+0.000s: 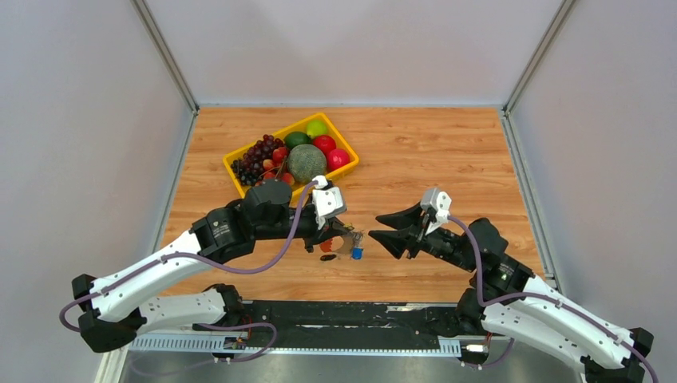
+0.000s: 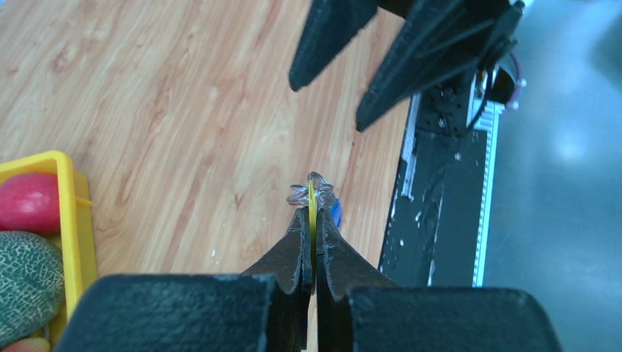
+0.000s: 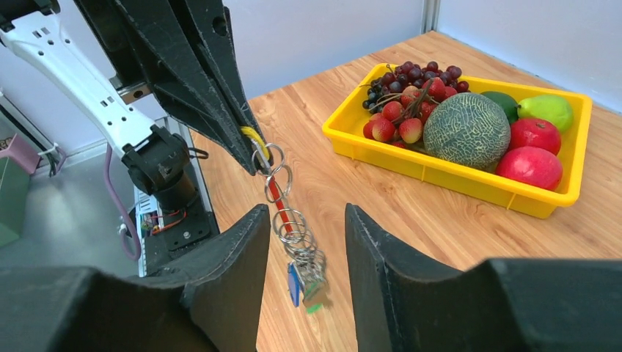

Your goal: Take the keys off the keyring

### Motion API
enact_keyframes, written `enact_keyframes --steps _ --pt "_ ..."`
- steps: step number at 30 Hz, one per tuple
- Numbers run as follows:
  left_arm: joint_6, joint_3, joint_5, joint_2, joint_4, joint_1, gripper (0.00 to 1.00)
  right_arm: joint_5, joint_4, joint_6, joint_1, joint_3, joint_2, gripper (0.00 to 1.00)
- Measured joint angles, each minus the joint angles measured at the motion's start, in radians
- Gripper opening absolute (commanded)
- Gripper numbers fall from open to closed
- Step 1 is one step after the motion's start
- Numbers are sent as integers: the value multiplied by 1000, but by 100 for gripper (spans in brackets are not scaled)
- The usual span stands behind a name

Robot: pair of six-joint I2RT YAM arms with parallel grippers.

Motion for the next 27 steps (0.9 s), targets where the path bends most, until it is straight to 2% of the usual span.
enact_keyframes --steps 4,12,17,22,27 --pt "68 55 44 21 -93 0 0 -7 2 -34 0 16 34 42" --pt "217 172 65 72 -307 0 0 -37 0 -94 0 17 99 47" --pt "285 240 64 115 -428 0 0 -105 6 -106 0 17 126 47" --pt "332 260 11 163 -521 -21 0 -158 21 -108 0 17 171 47" --pt "384 289 -130 196 -616 -107 0 -171 36 -109 0 12 183 47"
